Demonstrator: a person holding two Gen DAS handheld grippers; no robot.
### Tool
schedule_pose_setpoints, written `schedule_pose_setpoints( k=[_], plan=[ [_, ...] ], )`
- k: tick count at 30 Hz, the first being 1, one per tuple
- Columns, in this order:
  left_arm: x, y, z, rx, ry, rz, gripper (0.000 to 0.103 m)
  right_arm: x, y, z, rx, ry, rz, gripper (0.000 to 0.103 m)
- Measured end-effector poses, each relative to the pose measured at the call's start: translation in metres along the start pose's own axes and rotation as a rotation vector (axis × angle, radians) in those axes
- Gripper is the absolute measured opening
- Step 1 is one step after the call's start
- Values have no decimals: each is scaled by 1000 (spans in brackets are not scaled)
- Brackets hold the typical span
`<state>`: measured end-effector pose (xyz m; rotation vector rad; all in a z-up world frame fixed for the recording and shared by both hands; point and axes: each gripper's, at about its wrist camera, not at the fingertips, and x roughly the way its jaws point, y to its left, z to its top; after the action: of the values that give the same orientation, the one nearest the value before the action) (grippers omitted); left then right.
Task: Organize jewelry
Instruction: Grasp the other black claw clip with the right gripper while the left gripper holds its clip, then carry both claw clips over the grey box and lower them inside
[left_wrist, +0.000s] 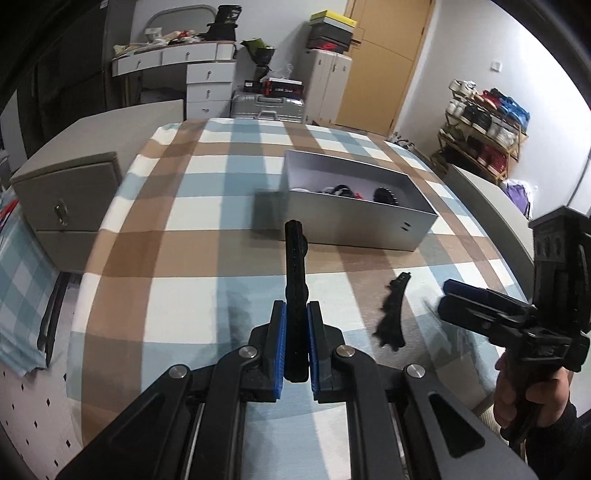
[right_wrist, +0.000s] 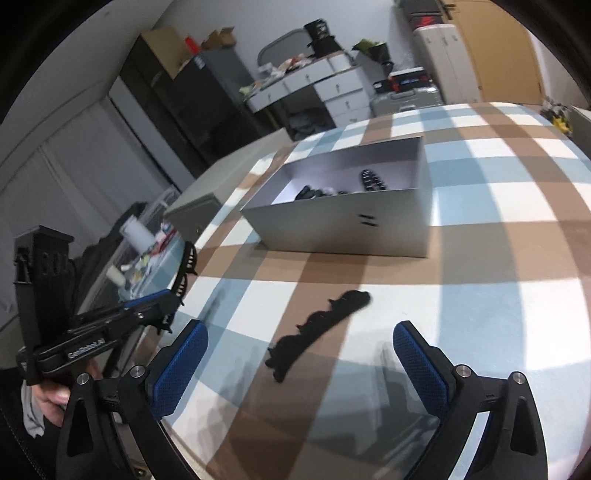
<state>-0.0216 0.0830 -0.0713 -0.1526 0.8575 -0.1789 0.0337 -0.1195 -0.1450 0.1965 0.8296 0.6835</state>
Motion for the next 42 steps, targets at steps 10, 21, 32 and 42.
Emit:
schedule_pose_setpoints(
  k=[10,21,32,42],
  plan=[
    [-13,23,-4,-69,-36,21,6,40,26,-2,-136,112,-160,79],
    [-17,28,-6,-86,-37,28,6,49,43,-6,-284,144,-237,25],
    [-15,22,-2,-64,-22,26,6,36,33,-6,-221,117,-138,18],
    [-15,4,24,-20,-72,17,6,-9,30,7,-125,5,113,18]
  ],
)
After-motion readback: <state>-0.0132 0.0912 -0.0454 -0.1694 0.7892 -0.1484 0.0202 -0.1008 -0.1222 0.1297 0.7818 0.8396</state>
